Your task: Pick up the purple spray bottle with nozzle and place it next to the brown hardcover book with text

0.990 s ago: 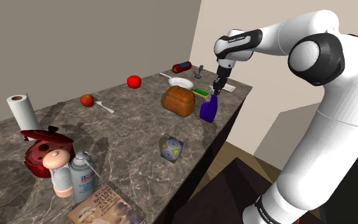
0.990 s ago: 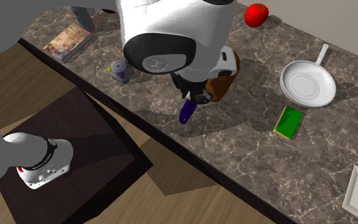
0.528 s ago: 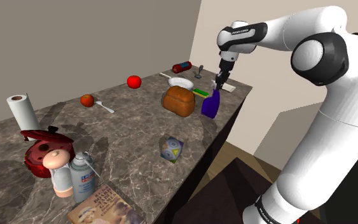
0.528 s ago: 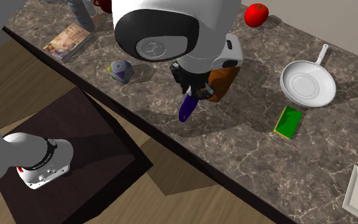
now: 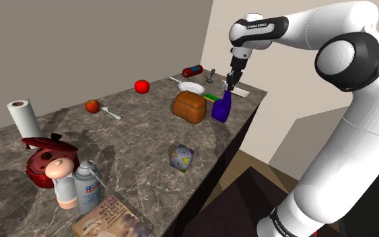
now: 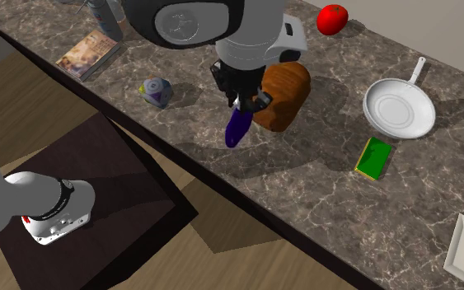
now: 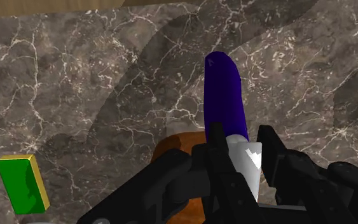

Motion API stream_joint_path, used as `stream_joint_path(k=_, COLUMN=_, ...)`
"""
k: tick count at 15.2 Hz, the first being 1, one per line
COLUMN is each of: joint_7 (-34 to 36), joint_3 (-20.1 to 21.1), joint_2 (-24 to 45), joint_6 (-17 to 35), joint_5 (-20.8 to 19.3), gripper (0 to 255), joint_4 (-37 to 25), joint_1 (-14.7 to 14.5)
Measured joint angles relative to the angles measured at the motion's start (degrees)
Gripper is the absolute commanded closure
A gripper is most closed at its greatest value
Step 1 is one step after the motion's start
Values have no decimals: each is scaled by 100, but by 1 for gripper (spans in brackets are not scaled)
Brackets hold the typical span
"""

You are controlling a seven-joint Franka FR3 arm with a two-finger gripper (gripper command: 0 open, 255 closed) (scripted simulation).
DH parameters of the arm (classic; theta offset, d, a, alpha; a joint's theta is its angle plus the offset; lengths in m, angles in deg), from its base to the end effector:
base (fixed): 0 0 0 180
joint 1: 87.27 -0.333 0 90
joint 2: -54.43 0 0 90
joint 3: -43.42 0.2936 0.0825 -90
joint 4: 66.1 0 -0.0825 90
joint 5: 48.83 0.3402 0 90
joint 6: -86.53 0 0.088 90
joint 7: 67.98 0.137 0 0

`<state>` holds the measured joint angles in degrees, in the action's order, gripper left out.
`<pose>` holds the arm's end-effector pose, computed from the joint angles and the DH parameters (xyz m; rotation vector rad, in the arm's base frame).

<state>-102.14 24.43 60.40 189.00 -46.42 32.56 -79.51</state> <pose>0.4910 -0.2358 0.4730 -3.1134 -0.1882 0.0373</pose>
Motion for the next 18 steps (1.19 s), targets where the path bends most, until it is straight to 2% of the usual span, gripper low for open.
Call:
stream_joint_path(k=10, joint_7=1398, joint_3=639, joint_2=-709, joint_6=159, joint_5=-184, gripper=255, joint_4=820, joint_1=-729)
stream_joint_path(k=18, joint_7=2476, joint_3=1198, joint_2=-847, joint_6=220, joint_5=-157, gripper=255, joint_4=999, joint_1=-1254)
